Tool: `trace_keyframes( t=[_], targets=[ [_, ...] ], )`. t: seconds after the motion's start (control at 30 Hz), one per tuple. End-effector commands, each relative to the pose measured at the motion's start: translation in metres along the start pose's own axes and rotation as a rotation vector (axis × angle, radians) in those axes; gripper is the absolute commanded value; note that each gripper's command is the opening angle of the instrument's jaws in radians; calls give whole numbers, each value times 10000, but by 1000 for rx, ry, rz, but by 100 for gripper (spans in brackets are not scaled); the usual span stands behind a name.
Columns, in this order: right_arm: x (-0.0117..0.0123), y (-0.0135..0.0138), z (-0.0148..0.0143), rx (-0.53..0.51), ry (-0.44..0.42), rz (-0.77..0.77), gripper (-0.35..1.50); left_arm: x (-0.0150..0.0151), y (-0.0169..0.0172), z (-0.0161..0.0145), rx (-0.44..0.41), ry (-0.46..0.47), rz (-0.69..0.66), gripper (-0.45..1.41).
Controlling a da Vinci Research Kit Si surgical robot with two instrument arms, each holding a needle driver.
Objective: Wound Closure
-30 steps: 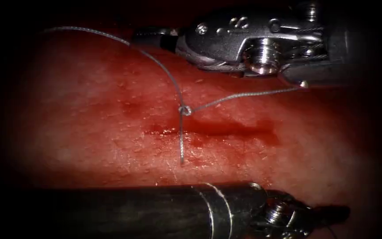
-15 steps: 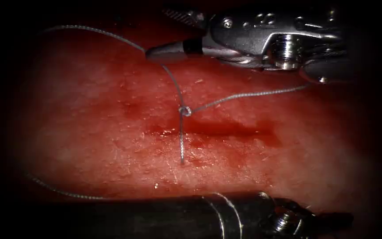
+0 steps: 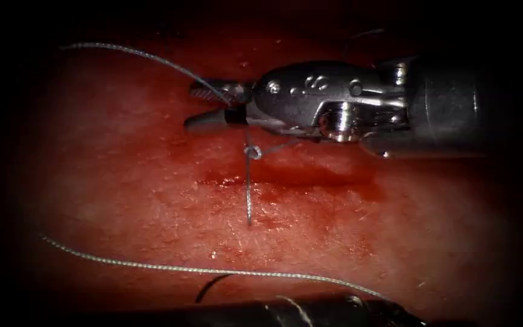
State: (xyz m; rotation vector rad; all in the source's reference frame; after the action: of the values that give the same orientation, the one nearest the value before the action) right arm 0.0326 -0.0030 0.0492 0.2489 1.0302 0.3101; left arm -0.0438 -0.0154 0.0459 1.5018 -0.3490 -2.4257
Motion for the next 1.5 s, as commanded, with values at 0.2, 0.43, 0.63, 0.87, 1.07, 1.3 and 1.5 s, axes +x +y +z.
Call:
trace_keyframes(
  t=[0.2, 0.43, 0.63, 0.87, 1.07, 1.3, 1.5],
  targets=[
    [10, 25, -34, -151, 69, 20, -35, 7, 5, 0, -17, -7, -12, 37],
    [-21, 39, -66, -185, 33, -10, -35, 27, 20, -59, 74, 0, -123, 109],
    [-51, 50, -80, -205, 15, -21, -35, 40, 35, -130, 145, -14, -139, 115],
    [-61, 43, -74, -211, 20, -28, -35, 31, 23, -208, 204, -162, -119, 104],
    [-52, 40, -78, -208, 22, -20, -35, -8, 2, -257, 421, -156, -504, 36],
    [-53, 34, -86, -202, 26, -21, -35, -41, -6, -265, 500, 97, -852, 49],
    [-63, 33, -106, -225, 35, -12, -35, -67, -24, -293, 616, 191, -920, 57]
  ],
)
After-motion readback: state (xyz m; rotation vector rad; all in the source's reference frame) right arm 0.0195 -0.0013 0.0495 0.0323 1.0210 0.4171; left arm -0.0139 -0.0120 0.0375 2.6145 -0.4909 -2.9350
